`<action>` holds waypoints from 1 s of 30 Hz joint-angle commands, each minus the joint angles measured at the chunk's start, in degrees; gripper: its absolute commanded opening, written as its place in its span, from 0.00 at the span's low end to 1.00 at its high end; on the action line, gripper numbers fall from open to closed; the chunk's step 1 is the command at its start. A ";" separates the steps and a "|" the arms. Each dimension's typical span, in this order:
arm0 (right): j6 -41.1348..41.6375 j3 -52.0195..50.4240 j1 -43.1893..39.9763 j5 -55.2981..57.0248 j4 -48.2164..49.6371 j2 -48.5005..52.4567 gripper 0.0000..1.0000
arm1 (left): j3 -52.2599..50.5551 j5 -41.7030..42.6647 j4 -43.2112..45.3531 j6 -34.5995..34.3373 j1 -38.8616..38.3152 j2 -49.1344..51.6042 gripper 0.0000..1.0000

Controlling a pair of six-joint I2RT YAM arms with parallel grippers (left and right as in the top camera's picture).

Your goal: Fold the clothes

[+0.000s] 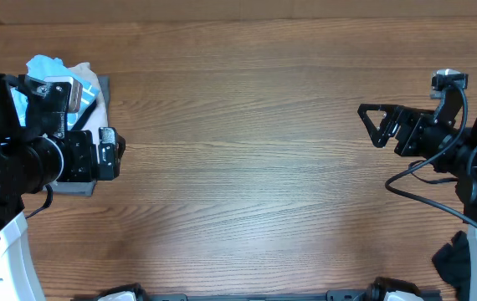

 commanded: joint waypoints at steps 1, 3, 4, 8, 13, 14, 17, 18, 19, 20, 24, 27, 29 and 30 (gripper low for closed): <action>-0.26 0.74 0.00 -0.92 -0.04 -0.22 1.00 | -0.11 -0.74 0.24 1.05 -0.28 -0.50 1.00; -0.26 0.74 0.00 -0.92 -0.39 -0.22 1.00 | -0.11 -0.74 0.24 1.05 -0.28 -0.50 1.00; -0.26 0.74 0.00 -0.90 -0.52 -0.22 1.00 | -0.11 -0.74 0.24 1.05 -0.28 -0.50 1.00; -0.31 0.74 0.00 1.07 -3.21 -0.11 1.00 | -0.11 -0.74 0.24 1.05 -0.28 -0.50 1.00; -5.35 0.74 2.43 1.57 2.71 -0.13 1.00 | -0.11 -0.74 0.24 1.05 -0.28 -0.50 1.00; -7.43 0.74 3.41 1.60 4.28 -0.13 1.00 | -0.11 -0.74 0.24 1.05 -0.28 -0.50 1.00; -15.56 0.72 7.41 1.64 7.34 -0.31 1.00 | -0.11 -0.74 0.24 1.05 -0.28 -0.50 1.00; -18.49 0.72 8.72 1.64 7.61 -0.57 1.00 | -0.11 -0.74 0.24 1.05 -0.28 -0.50 1.00; -21.84 0.66 10.19 1.66 7.69 -1.16 1.00 | -0.11 -0.74 0.24 1.05 -0.28 -0.50 1.00; -24.22 0.52 11.39 1.70 7.67 -1.84 1.00 | -0.11 -0.74 0.24 1.05 -0.28 -0.50 1.00; -26.60 -1.07 16.09 7.54 7.91 -5.16 1.00 | -0.11 -0.74 0.24 1.05 -0.28 -0.50 1.00; -26.60 -3.52 19.37 12.76 8.13 -9.11 1.00 | -0.11 -0.74 0.24 1.05 -0.28 -0.50 1.00; -26.60 -5.62 20.70 13.70 8.20 -12.28 1.00 | -0.11 -0.74 0.24 1.05 -0.28 -0.50 1.00; -26.60 -6.84 20.98 13.70 8.22 -13.90 1.00 | -0.11 -0.74 0.24 1.05 -0.28 -0.50 1.00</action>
